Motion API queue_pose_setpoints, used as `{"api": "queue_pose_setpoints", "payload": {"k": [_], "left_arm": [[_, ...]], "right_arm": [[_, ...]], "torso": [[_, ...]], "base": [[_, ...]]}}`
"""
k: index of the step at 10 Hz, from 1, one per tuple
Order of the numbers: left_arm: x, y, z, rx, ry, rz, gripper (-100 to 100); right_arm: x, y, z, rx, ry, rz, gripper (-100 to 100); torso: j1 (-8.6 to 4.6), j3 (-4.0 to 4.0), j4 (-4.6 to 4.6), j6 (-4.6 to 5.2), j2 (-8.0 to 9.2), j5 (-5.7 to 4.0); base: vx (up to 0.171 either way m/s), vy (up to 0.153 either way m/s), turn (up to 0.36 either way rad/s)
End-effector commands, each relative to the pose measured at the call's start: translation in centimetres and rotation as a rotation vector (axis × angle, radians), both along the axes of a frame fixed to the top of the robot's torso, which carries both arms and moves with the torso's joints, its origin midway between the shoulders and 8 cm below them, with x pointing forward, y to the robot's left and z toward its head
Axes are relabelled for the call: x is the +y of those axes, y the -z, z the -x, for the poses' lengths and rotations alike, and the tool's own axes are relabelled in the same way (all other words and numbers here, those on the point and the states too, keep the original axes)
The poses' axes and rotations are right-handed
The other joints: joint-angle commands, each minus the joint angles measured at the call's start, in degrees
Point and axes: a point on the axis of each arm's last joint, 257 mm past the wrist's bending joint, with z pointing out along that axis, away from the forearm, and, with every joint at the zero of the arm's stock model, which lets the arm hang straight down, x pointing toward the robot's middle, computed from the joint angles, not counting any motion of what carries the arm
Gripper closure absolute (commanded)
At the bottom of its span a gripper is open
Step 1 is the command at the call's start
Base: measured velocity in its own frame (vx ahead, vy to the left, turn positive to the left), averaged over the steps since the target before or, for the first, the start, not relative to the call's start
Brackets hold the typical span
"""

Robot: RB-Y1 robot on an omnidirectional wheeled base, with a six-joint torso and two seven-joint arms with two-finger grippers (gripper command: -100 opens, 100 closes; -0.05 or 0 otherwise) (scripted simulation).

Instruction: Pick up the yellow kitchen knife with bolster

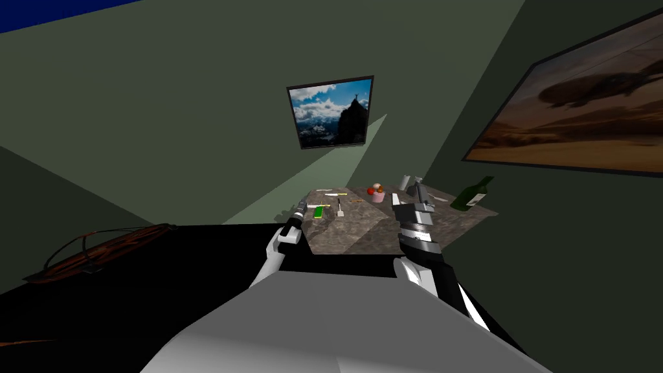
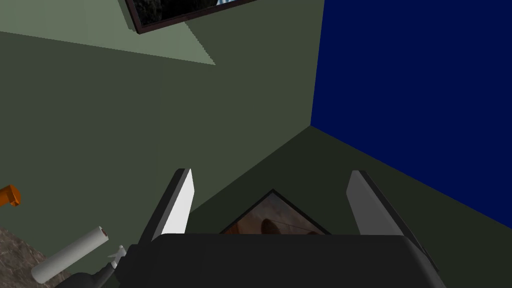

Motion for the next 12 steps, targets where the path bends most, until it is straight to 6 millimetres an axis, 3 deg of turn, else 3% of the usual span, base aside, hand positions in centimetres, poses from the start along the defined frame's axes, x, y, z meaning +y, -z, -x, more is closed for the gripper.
{"api": "queue_pose_setpoints", "payload": {"k": [1,4,12], "left_arm": [[0.1,1.1,-0.9,0.037,-0.004,0.000,-100],[0.3,3.2,-3.3,0.127,-0.009,-0.002,-100],[1.1,7.1,-7.3,0.321,-0.030,-0.004,-100]], "right_arm": [[0.0,0.0,0.0,0.000,0.000,0.000,0],[0.0,0.0,0.0,0.000,0.000,0.000,0],[0.0,0.0,0.0,0.000,0.000,0.000,0]], "torso": [[0.00,0.00,0.00,0.00,0.00,0.00],[0.07,0.00,0.00,0.00,0.00,0.01],[0.10,-0.05,-0.02,-0.01,-0.08,0.01]], "base": [[-0.012,-0.066,0.019],[-0.014,-0.069,0.025],[0.002,-0.065,0.036]]}}
